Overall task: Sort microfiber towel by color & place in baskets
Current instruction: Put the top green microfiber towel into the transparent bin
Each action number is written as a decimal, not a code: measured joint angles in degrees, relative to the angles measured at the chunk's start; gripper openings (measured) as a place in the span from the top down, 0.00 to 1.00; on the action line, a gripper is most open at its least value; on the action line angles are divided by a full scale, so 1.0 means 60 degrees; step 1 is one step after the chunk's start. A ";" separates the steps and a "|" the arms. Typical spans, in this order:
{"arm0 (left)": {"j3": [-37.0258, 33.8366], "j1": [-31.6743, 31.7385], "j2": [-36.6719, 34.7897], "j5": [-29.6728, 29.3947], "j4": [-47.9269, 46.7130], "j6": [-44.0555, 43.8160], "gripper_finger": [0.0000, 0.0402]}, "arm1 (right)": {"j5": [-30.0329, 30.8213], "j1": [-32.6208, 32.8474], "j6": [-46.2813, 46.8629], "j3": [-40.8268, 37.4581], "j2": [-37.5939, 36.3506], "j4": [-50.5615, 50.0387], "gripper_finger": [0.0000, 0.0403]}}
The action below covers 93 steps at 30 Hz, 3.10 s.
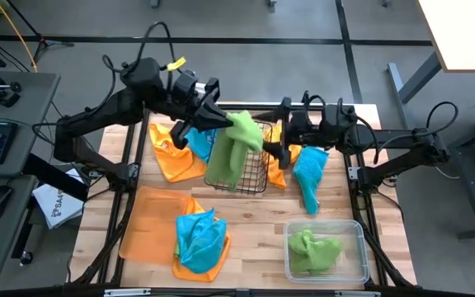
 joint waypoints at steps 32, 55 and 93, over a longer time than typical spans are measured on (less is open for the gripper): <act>0.0009 0.0043 0.0792 0.1533 0.2236 -0.0889 1.00 | -0.2174 0.0110 0.2046 0.0000 0.0187 0.0208 0.23; 0.0006 0.0335 0.1787 0.0093 0.3418 -0.0854 0.86 | -0.1868 0.0182 0.1868 0.0000 0.0401 0.0383 0.93; -0.6440 0.1737 -0.1382 0.1161 0.1132 -0.3491 0.47 | 0.1149 0.7336 0.8816 -0.0007 -0.2060 -0.8202 1.00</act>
